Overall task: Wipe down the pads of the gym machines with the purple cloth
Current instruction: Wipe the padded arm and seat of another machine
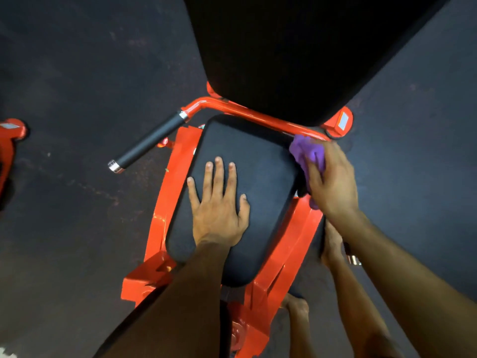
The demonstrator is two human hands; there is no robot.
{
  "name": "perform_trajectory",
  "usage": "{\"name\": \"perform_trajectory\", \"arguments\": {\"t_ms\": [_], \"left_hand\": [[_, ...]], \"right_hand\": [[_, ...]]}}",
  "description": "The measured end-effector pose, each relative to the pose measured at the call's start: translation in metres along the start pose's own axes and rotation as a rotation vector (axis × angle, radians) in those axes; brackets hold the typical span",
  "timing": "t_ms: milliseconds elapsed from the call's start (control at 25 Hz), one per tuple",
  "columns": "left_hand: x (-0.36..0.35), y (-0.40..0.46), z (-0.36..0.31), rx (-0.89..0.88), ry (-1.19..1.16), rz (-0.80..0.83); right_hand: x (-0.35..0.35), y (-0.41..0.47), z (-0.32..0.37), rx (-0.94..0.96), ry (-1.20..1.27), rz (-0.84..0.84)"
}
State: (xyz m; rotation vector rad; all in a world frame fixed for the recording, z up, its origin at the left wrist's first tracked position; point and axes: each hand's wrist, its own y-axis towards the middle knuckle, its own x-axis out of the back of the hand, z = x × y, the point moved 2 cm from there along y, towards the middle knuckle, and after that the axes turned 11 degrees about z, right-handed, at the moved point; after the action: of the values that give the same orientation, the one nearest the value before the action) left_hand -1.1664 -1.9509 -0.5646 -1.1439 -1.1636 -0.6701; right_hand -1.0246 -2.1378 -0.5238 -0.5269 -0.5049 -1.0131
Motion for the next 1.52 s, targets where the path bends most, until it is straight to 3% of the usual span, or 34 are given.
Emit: {"name": "perform_trajectory", "arguments": {"t_ms": [200,280,360,680,760,840,920,1040,1240,1360,1520], "left_hand": [[-0.001,0.0,0.003,0.005,-0.039,-0.005],[-0.002,0.0,0.004,0.003,-0.049,-0.007],[-0.002,0.001,0.004,-0.001,-0.062,-0.015],[-0.001,0.001,0.006,-0.013,-0.108,-0.027],[-0.003,0.0,0.005,-0.018,-0.129,-0.023],[-0.002,0.001,0.005,-0.018,-0.149,-0.035],[-0.002,0.001,0.005,-0.02,-0.154,-0.052],[-0.004,-0.001,0.006,-0.017,-0.174,-0.073],[-0.007,-0.001,0.008,-0.011,-0.167,-0.064],[-0.007,0.004,0.006,0.013,-0.19,0.054],[0.035,0.007,0.018,-0.012,-0.369,0.422]], "right_hand": [[-0.051,0.059,0.066,0.337,-0.17,0.287],[-0.096,0.109,0.083,0.303,-0.322,0.471],[-0.123,0.139,0.089,0.226,-0.435,0.548],[-0.041,0.065,-0.004,0.217,-0.667,0.385],[-0.013,0.038,-0.02,0.012,-0.605,0.381],[-0.008,0.031,-0.014,-0.061,-0.523,0.35],[-0.029,0.053,0.014,0.055,-0.425,0.325],[-0.093,0.099,0.056,0.281,-0.404,0.439],[-0.09,0.111,0.036,0.235,-0.639,0.475],[-0.047,0.091,0.023,0.078,-0.737,0.579],[0.05,0.033,0.057,-0.136,-0.62,0.804]]}}
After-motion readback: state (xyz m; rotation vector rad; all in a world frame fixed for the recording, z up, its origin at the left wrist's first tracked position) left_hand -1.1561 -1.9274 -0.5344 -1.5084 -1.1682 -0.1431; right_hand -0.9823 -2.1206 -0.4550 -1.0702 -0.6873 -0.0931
